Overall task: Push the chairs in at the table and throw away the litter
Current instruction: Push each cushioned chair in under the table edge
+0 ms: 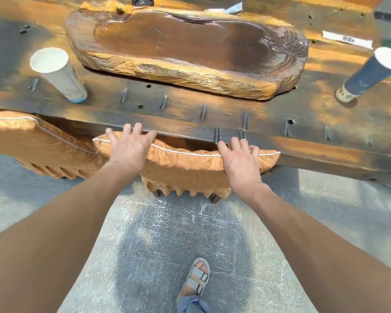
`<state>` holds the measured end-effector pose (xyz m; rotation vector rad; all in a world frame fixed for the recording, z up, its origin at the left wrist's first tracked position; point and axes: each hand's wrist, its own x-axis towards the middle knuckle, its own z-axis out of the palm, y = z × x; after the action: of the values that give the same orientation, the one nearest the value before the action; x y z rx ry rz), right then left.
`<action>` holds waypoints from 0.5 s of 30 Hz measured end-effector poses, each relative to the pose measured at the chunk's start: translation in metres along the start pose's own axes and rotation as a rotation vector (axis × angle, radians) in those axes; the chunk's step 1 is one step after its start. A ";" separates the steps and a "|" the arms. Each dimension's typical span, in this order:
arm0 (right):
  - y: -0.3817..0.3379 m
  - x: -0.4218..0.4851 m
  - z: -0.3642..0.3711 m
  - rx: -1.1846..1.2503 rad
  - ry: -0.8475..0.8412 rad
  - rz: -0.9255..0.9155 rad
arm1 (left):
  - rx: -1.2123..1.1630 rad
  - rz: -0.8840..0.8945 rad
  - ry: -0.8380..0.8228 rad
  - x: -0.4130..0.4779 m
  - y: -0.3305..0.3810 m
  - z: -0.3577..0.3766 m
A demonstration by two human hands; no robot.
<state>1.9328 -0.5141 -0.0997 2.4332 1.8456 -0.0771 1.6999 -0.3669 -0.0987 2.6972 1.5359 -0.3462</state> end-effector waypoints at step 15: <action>-0.012 0.008 -0.009 0.005 -0.102 -0.020 | -0.053 0.067 -0.298 0.022 -0.022 -0.023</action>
<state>1.9230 -0.5024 -0.0922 2.3672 1.8282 -0.2044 1.6960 -0.3338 -0.0786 2.5082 1.3489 -0.6601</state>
